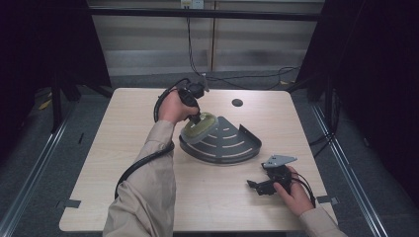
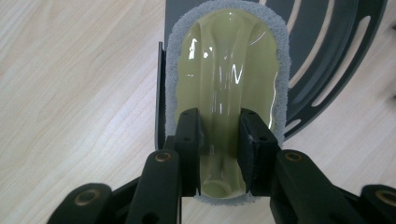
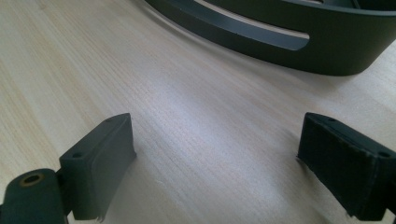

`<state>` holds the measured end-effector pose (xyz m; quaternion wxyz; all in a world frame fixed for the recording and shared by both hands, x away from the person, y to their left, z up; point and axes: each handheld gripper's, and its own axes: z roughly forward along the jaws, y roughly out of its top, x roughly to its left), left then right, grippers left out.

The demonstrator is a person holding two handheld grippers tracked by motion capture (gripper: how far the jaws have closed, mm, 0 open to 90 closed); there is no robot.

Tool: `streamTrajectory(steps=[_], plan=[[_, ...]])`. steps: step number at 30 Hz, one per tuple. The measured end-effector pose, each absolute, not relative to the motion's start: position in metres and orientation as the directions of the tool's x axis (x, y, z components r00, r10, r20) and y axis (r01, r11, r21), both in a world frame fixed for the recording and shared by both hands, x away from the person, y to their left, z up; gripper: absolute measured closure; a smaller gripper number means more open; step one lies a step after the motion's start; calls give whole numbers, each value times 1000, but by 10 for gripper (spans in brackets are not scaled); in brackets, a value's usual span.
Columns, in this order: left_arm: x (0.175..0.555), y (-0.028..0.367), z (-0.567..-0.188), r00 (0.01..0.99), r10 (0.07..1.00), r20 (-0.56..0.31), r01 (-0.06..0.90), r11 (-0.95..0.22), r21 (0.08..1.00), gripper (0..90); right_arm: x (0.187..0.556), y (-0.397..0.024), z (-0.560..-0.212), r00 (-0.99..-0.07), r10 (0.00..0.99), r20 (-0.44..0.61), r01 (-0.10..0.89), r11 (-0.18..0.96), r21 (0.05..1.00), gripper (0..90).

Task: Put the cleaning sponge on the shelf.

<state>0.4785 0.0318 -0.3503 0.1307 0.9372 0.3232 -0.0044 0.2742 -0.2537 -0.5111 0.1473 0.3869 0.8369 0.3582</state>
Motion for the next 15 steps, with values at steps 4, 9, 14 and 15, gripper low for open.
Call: streamTrajectory(steps=[4, 9, 14, 15], plan=[[479, 28, -355, 785, 613, -92, 615, -751, 241, 713, 274, -254, -511, -658, 752, 33, 542, 443, 714, 99], [479, 23, -363, 782, 617, -88, 618, -750, 236, 712, 274, -254, -511, -657, 753, 30, 542, 444, 714, 100], [480, 20, -369, 782, 619, -77, 618, -751, 232, 712, 274, -254, -511, -657, 753, 30, 542, 444, 713, 100], [480, 19, -372, 775, 628, -73, 626, -744, 235, 712, 274, -254, -511, -658, 752, 32, 541, 443, 715, 100]])
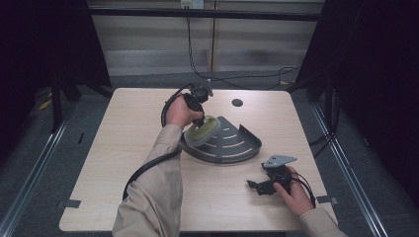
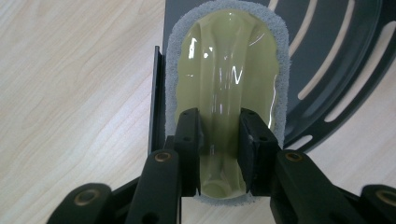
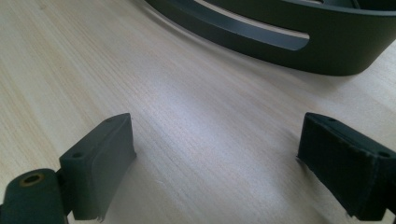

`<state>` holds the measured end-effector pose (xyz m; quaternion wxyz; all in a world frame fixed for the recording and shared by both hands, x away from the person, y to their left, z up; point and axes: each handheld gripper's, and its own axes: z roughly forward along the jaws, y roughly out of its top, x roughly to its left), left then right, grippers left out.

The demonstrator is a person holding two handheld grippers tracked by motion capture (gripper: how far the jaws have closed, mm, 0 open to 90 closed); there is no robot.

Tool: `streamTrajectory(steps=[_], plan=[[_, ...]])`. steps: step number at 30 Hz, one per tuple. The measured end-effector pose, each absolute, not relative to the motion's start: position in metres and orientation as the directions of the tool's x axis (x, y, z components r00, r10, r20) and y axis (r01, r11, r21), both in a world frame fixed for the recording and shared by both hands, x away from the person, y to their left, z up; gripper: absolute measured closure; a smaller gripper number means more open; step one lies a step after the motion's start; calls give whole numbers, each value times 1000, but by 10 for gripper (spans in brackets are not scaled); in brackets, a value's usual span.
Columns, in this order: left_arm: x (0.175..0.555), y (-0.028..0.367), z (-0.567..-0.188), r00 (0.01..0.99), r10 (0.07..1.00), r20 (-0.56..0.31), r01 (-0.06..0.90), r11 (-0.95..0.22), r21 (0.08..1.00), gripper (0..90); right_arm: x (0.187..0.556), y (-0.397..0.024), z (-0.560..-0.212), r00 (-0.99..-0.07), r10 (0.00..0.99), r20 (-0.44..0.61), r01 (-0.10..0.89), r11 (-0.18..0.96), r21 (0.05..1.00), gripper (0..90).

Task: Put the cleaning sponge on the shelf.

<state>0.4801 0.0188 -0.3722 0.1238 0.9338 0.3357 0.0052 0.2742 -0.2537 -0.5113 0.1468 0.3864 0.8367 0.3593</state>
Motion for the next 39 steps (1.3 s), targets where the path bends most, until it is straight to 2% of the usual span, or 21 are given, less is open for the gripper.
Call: streamTrajectory(steps=[39], plan=[[479, 21, -418, 752, 656, -56, 651, -728, 217, 709, 274, -254, -511, -657, 753, 30, 540, 443, 715, 99]])
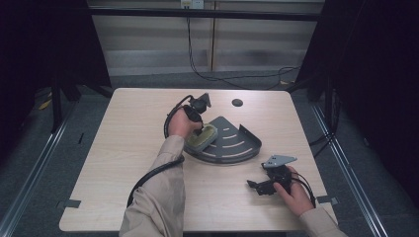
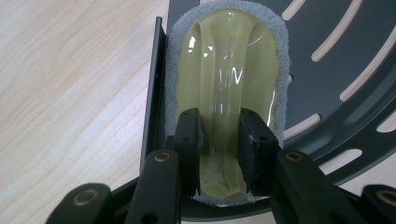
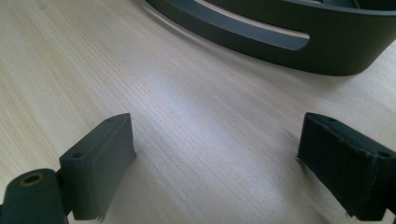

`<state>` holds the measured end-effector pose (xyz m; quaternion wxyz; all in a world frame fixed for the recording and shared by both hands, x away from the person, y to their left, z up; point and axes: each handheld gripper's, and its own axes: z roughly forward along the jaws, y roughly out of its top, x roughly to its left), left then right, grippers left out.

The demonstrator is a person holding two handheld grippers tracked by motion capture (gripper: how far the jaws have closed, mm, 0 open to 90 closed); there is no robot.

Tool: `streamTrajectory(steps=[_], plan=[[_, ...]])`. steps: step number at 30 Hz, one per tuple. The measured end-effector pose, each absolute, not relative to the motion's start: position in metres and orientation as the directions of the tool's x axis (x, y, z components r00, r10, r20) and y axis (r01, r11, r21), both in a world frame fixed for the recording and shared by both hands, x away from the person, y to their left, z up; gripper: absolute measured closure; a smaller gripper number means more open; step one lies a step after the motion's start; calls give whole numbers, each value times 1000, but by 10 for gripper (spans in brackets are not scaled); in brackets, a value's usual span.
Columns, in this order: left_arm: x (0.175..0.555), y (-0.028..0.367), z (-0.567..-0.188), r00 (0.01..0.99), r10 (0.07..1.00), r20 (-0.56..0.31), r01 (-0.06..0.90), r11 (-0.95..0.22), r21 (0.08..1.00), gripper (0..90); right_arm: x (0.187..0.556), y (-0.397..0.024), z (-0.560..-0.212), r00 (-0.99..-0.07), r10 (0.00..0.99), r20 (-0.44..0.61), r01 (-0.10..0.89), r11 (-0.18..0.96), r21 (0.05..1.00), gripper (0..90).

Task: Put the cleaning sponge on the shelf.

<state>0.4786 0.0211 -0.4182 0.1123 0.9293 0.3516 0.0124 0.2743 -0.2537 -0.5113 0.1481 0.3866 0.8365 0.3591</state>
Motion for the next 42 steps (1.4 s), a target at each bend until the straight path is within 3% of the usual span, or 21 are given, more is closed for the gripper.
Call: streamTrajectory(steps=[21, 39, 42], plan=[[476, 15, -422, 759, 649, -47, 640, -731, 237, 661, 274, -254, -511, -658, 752, 30, 540, 443, 716, 99], [473, 20, -404, 754, 654, -64, 639, -707, 304, 460, 274, -254, -511, -658, 753, 28, 539, 444, 715, 99], [472, 22, -402, 748, 660, -69, 644, -698, 312, 395, 274, -254, -511, -657, 753, 29, 540, 444, 715, 99]])
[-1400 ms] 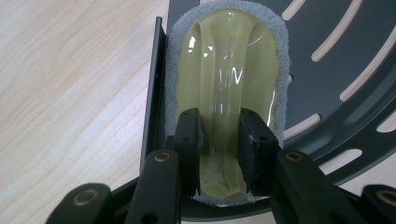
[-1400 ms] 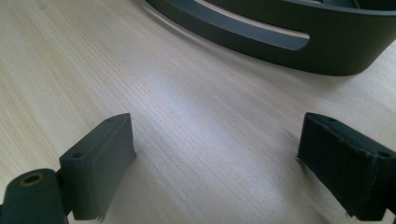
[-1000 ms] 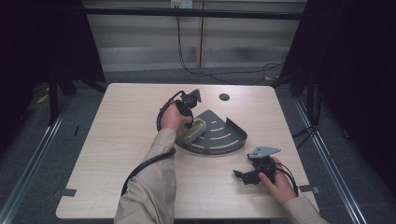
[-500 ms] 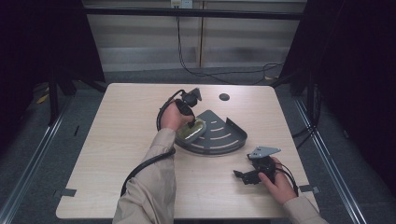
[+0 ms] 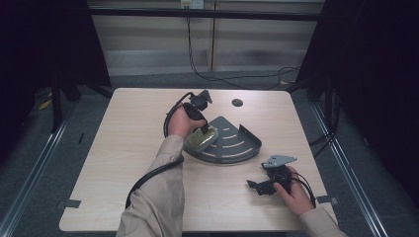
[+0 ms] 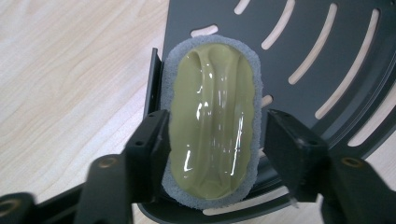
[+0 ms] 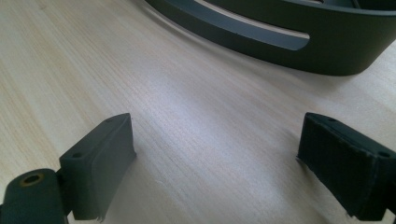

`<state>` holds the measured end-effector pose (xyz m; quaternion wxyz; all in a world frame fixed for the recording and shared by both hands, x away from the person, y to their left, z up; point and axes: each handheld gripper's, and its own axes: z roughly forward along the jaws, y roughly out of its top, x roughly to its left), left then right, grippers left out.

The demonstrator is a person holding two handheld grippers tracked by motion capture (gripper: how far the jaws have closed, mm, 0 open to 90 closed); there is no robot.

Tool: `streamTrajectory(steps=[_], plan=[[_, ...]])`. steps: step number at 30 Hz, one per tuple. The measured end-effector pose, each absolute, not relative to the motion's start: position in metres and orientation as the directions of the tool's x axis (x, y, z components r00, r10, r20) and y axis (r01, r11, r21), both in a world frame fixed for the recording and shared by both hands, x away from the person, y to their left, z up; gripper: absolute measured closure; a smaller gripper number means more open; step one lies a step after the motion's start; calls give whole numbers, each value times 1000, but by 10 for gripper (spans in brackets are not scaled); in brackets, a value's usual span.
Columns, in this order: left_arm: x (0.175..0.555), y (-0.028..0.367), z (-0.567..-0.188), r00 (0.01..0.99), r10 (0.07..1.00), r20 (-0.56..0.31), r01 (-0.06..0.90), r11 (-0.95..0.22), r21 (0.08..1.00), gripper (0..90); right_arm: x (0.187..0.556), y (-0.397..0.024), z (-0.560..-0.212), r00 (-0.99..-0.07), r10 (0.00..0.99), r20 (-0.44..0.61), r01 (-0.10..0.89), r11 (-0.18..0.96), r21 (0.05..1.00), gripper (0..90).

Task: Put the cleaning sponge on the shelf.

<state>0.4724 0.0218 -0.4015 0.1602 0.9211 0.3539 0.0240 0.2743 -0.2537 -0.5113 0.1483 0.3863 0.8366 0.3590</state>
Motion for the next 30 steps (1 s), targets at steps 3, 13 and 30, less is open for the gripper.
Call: streamTrajectory(steps=[3, 13, 30], plan=[[472, 23, -401, 746, 661, -72, 645, -692, 324, 366, 274, -254, -511, -657, 753, 29, 540, 444, 715, 99], [467, 33, -400, 730, 676, -97, 663, -667, 340, 294, 274, -254, -511, -657, 753, 29, 540, 444, 715, 99], [456, 59, -393, 718, 687, -112, 674, -646, 358, 271, 274, -254, -511, -658, 753, 29, 539, 444, 716, 99]])
